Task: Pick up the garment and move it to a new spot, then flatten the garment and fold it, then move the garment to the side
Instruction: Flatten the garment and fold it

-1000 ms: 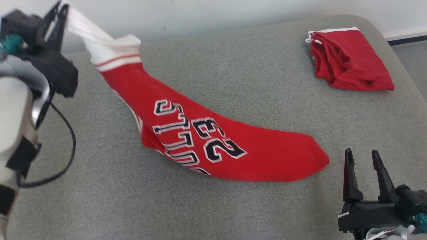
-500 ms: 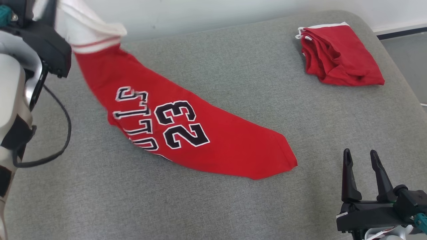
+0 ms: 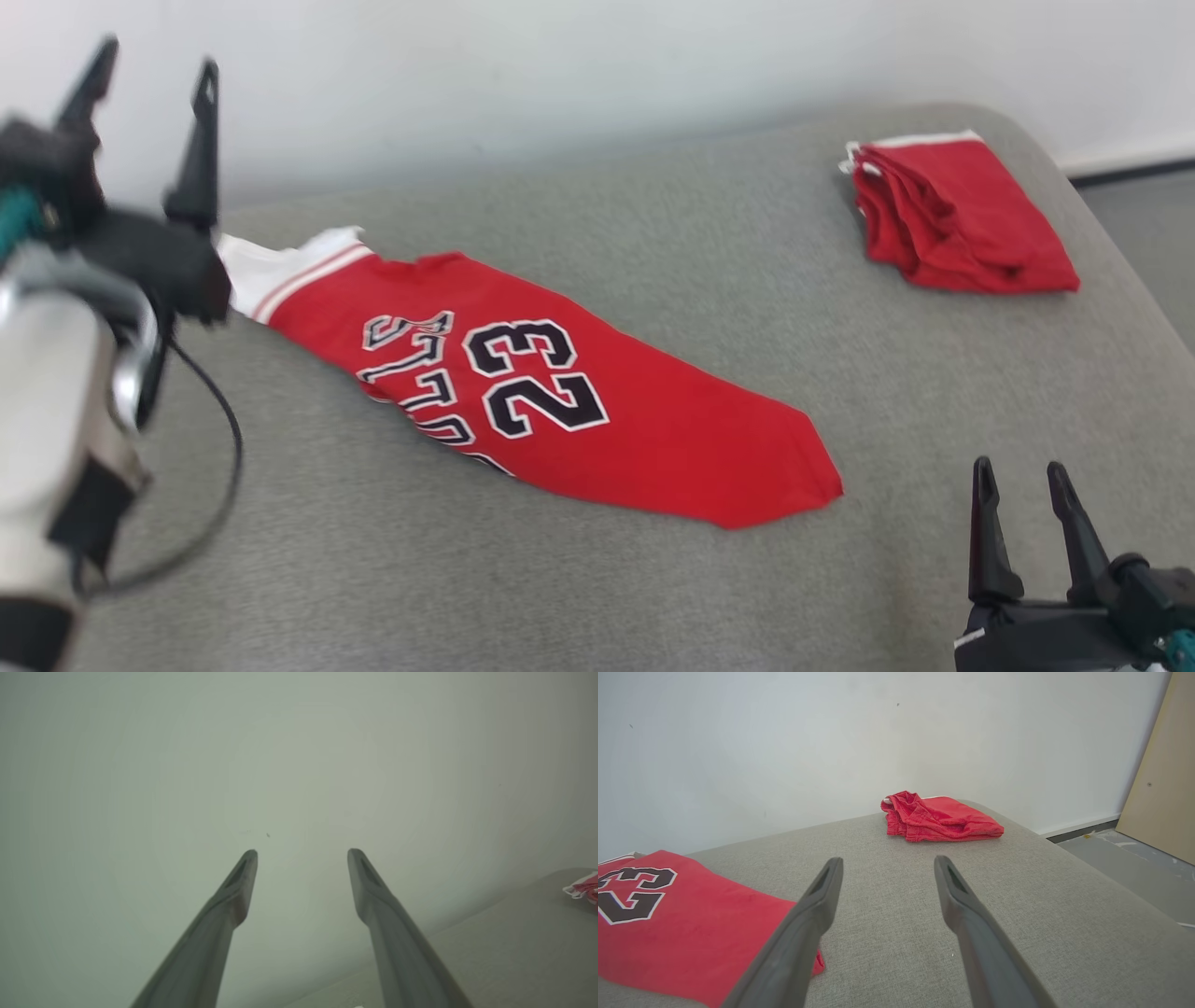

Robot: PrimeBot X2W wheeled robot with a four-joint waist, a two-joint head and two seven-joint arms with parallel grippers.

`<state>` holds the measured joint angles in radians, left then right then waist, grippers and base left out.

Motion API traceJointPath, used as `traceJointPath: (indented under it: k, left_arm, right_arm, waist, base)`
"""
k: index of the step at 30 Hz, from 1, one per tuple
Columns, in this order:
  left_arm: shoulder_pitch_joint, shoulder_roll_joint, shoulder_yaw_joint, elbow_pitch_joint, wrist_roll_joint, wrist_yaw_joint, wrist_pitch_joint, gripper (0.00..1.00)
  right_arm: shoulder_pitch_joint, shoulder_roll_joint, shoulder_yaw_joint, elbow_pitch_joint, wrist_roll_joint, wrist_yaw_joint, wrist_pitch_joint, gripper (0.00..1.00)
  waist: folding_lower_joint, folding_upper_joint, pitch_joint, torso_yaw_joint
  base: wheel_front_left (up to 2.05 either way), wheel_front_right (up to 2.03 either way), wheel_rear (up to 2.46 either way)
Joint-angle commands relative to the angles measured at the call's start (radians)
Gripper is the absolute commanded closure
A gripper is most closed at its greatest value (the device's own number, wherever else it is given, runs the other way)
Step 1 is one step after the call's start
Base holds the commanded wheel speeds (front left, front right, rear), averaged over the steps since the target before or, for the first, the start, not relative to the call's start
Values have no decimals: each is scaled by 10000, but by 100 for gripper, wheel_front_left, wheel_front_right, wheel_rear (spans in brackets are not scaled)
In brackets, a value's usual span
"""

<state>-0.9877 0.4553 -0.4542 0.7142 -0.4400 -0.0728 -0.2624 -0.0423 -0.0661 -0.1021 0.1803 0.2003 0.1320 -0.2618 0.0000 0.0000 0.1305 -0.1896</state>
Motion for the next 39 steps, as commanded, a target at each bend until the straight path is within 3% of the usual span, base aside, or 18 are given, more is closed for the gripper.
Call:
traceJointPath:
  k: [1,10,19,29,39]
  left_arm:
    - [838,8,236,-641,-27,164,-22,0]
    - [4559,-323,1406,-3943,164,919,-27,0]
    - [7434,-874,2307,-5805,500,1244,-30,0]
    - [9328,-1520,3098,-6601,927,1099,-29,0]
    - [10663,-2268,4017,-6825,1544,596,-30,0]
  right_arm:
    - [187,-59,-16,23,-29,-25,-43,0]
    - [768,-200,102,42,3,-25,-42,0]
    - [990,-294,186,49,84,-25,-42,0]
    - [1188,-306,189,105,119,-25,-42,0]
    - [1263,-349,193,376,208,-25,-43,0]
  waist:
    - [0,0,-543,475]
    - [0,0,-1335,1240]
    - [0,0,-1560,1710]
    - [0,0,-1664,2036]
    - [0,0,-1592,2187]
  base:
    - [0,0,0]
    - [0,0,0]
    - [0,0,0]
    - [0,0,0]
    - [0,0,0]
